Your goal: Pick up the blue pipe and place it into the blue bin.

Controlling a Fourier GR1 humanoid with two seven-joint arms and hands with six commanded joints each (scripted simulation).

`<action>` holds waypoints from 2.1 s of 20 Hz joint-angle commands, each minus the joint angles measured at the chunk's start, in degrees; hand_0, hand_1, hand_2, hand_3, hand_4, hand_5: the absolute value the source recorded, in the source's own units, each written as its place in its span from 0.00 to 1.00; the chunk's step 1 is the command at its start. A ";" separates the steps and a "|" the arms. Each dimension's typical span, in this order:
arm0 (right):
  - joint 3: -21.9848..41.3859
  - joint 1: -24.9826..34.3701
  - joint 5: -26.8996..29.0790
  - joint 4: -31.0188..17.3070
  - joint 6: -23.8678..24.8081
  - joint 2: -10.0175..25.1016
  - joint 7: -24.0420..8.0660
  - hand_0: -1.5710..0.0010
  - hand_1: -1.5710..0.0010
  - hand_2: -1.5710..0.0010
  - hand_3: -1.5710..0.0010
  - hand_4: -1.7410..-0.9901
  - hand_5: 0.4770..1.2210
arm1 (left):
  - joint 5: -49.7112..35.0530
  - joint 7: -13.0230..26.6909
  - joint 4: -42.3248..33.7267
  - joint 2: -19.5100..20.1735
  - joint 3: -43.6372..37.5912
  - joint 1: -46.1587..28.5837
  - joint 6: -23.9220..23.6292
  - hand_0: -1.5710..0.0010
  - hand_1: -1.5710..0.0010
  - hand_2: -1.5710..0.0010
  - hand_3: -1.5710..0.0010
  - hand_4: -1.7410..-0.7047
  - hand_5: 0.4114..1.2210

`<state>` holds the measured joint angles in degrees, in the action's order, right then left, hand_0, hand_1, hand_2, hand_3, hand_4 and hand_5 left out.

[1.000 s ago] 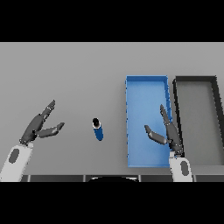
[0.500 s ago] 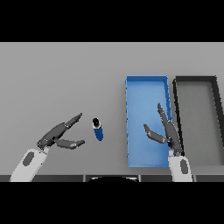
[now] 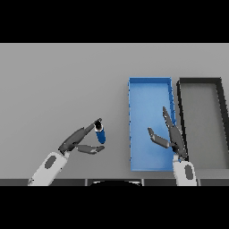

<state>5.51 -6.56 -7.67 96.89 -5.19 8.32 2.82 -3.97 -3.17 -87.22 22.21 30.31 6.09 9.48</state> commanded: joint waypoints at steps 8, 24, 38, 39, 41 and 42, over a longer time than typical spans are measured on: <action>-0.49 -0.57 0.06 0.51 -0.15 0.80 -0.43 1.00 1.00 1.00 1.00 0.56 0.25 | 2.35 -2.39 8.16 -6.73 1.32 4.79 -0.88 1.00 1.00 1.00 1.00 0.55 0.11; -0.50 0.34 -0.72 -0.25 0.15 1.05 -0.06 1.00 1.00 1.00 1.00 0.61 0.25 | -1.15 -5.55 8.04 -12.80 1.91 4.84 -1.13 0.08 0.07 0.06 0.10 0.05 0.95; -1.05 0.87 -0.84 -1.24 -0.42 2.13 1.32 1.00 1.00 1.00 1.00 0.62 0.28 | -4.78 2.25 -3.56 -14.12 3.01 10.85 -0.20 0.00 0.00 0.00 0.08 0.01 1.00; -1.10 1.22 -0.53 -1.73 -0.78 2.15 1.19 1.00 1.00 1.00 1.00 0.63 0.28 | -4.63 3.04 -3.68 -14.50 3.32 10.81 -0.52 0.00 0.00 0.00 0.08 0.01 1.00; -1.06 2.01 -0.05 -3.01 -1.50 2.06 1.19 1.00 1.00 1.00 1.00 0.63 0.28 | -3.79 2.83 -4.12 -13.95 4.00 9.67 -0.52 0.00 0.00 0.00 0.08 0.01 1.00; -1.01 2.48 0.14 -3.73 -1.87 1.97 1.20 1.00 1.00 1.00 1.00 0.64 0.28 | -3.55 3.13 -3.90 -14.35 4.18 9.52 -0.82 0.00 0.00 0.00 0.08 0.01 1.00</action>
<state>4.50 -4.07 -7.54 93.17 -7.06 10.28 3.92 -7.61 0.04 -91.11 7.84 34.49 15.61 8.75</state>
